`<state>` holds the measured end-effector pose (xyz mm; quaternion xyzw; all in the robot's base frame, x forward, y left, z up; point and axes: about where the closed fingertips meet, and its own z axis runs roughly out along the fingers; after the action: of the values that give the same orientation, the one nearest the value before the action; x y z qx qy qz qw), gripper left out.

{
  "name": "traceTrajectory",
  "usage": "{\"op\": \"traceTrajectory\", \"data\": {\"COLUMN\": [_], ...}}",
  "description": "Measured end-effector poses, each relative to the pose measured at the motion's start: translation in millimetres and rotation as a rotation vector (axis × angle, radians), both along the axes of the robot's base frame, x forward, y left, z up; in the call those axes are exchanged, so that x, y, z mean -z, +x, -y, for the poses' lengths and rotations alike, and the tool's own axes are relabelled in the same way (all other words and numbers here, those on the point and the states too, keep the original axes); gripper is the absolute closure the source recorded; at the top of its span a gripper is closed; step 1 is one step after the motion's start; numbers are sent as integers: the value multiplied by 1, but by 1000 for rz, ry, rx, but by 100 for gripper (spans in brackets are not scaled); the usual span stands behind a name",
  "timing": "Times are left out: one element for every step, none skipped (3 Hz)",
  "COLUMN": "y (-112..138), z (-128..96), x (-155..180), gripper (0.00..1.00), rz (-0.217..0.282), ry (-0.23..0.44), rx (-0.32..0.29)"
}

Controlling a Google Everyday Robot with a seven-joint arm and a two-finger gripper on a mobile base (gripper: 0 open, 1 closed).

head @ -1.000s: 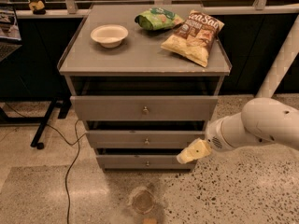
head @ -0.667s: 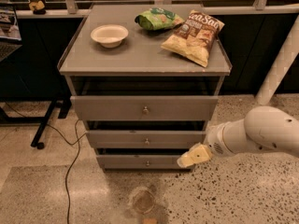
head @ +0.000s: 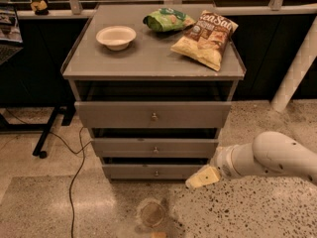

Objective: Open bottom drawer

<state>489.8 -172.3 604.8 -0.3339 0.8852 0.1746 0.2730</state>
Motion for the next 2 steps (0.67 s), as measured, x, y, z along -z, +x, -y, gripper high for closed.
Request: {"op": "traceTrajectory", "data": {"y": [-1, 4], "z": [-3, -4], "x": [33, 74], "gripper": [0, 0], "rz": [-45, -117], "ry": [3, 0], "rx": [-4, 17]}}
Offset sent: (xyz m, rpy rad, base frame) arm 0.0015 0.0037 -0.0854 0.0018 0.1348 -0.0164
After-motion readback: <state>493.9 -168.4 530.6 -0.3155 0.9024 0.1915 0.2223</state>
